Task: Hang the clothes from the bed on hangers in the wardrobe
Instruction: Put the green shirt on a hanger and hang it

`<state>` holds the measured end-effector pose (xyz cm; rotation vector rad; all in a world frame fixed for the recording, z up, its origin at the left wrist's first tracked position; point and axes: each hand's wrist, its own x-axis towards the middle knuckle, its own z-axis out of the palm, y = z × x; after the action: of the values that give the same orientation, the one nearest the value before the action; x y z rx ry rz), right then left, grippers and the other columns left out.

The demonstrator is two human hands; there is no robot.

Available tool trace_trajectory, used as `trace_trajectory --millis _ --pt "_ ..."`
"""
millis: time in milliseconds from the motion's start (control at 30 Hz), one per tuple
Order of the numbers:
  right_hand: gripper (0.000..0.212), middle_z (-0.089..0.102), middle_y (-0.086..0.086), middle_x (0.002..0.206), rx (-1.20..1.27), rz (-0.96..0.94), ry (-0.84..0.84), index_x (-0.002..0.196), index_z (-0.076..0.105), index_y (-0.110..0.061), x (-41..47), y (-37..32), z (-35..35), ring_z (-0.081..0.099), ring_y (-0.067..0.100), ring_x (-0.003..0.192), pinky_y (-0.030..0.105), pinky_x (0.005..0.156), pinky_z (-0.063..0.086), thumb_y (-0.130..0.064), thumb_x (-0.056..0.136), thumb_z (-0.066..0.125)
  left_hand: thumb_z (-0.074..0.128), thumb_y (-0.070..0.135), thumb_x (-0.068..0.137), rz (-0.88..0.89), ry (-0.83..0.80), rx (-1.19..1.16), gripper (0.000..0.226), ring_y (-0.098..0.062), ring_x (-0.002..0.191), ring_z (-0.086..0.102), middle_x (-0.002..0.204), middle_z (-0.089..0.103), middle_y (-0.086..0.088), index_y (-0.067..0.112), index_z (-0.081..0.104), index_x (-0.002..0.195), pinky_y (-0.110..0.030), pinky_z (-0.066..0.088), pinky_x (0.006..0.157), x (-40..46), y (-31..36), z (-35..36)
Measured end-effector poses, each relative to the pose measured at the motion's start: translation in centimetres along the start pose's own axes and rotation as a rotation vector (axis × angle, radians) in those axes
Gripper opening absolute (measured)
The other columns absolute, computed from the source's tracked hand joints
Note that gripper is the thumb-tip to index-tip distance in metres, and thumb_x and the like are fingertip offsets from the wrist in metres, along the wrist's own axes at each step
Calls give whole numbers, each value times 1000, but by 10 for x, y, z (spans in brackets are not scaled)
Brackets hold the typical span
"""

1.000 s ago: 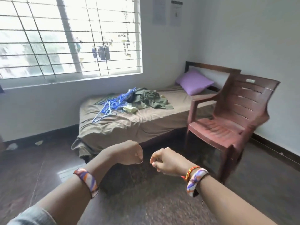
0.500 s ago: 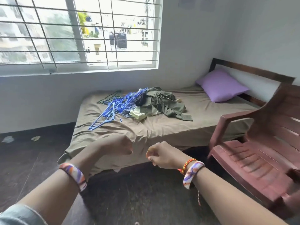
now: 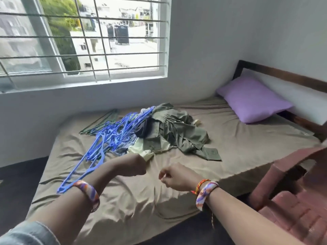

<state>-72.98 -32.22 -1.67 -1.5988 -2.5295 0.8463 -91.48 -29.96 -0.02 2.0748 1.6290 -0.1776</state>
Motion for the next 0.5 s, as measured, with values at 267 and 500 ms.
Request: trace_trajectory --millis 267,500 --pt "25 67 9 107 79 19 -57 109 67 -16 163 122 -41 62 26 99 28 82 47 -18 91 49 59 13 89 -79 22 -671 17 -6 70 54 86 62 -3 6 67 102 -13 46 54 207 -32 -20" --pt "25 67 7 107 149 87 -171 104 67 -21 275 230 -65 58 25 107 32 88 47 -21 89 47 49 10 94 -619 195 -1384 17 -12 64 44 74 46 -2 16 56 80 -22 40 57 397 -39 -34"
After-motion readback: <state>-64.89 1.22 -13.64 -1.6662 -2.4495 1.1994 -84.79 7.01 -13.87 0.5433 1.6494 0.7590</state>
